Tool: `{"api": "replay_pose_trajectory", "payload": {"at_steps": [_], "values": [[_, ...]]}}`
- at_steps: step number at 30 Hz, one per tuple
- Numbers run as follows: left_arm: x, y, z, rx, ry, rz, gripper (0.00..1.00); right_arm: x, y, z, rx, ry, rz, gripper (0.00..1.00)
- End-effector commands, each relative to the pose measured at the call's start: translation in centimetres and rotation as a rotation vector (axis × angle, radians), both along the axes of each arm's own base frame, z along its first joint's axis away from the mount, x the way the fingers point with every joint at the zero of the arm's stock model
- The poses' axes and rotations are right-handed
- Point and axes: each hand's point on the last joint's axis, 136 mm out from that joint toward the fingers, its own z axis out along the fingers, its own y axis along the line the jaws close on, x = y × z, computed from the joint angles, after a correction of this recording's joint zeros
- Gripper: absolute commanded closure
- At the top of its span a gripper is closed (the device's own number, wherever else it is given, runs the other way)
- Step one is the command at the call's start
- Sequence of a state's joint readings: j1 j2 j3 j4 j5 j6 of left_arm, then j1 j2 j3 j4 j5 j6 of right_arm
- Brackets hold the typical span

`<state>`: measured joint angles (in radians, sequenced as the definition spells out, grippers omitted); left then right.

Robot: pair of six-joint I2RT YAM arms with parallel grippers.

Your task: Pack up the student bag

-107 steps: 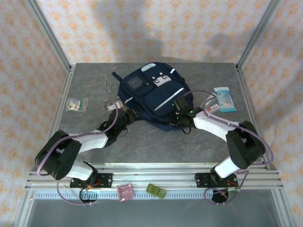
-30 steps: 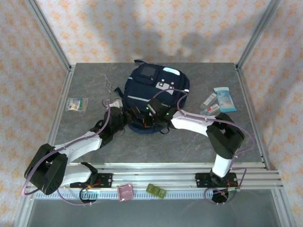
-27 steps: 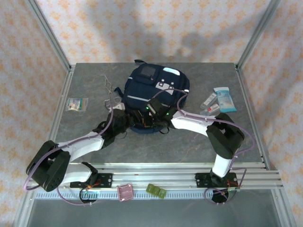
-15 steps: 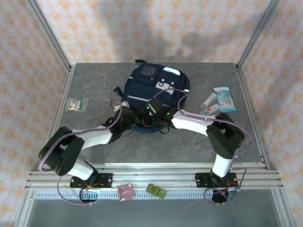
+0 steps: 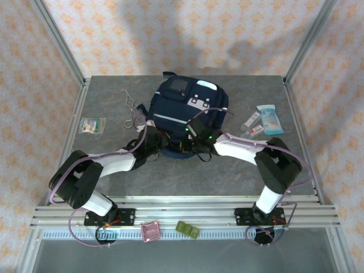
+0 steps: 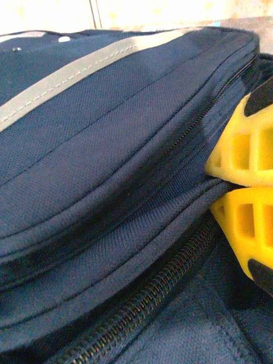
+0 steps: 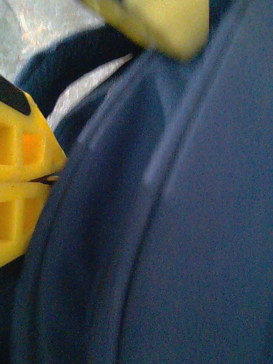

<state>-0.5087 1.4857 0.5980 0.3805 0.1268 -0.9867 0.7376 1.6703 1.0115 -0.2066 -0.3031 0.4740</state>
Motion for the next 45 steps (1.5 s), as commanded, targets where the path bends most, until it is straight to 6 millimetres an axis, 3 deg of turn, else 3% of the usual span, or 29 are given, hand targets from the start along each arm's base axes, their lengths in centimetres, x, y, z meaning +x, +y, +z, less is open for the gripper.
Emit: {"api": "replay_pose_trajectory", "payload": {"at_steps": [1,6,17,20,22,25,32,34,36,41,45], "values": [[0.3,3.8,0.0,0.092,-0.025,0.076,1.00,0.5,-8.0,-1.7,-0.196,0.019,-0.147,1.00],[0.3,4.8,-0.2,0.126,-0.016,0.077,1.00,2.7,-14.3,-2.5,-0.307,0.014,-0.307,1.00],[-0.3,5.3,-1.2,0.151,0.009,0.068,1.00,13.0,-20.6,-0.6,-0.406,-0.093,-0.639,1.00],[-0.4,5.6,-1.2,0.154,0.011,0.070,1.00,14.7,-21.9,-0.7,-0.380,-0.067,-0.700,1.00],[-0.3,5.5,-1.1,0.153,0.007,0.064,1.00,15.0,-20.8,-0.4,-0.318,-0.065,-0.672,1.00],[0.0,5.5,-0.7,0.169,-0.004,0.061,1.00,13.8,-19.2,-0.5,-0.262,-0.045,-0.614,1.00],[1.1,3.7,1.8,0.155,-0.043,-0.005,0.99,7.3,-14.4,-1.4,-0.184,-0.013,-0.457,1.00],[0.9,3.1,3.1,0.140,-0.067,-0.009,0.83,5.8,-13.0,-1.9,-0.158,0.010,-0.421,1.00],[0.5,2.7,4.5,0.125,-0.097,-0.009,0.78,4.4,-11.3,-2.3,-0.118,0.021,-0.386,1.00],[-1.6,3.1,7.1,0.072,-0.146,0.023,0.54,1.9,-4.5,-2.4,0.024,0.055,-0.247,1.00],[-3.4,3.5,6.9,0.034,-0.135,0.034,0.48,1.6,0.6,-1.6,0.073,0.044,-0.137,1.00]]}}
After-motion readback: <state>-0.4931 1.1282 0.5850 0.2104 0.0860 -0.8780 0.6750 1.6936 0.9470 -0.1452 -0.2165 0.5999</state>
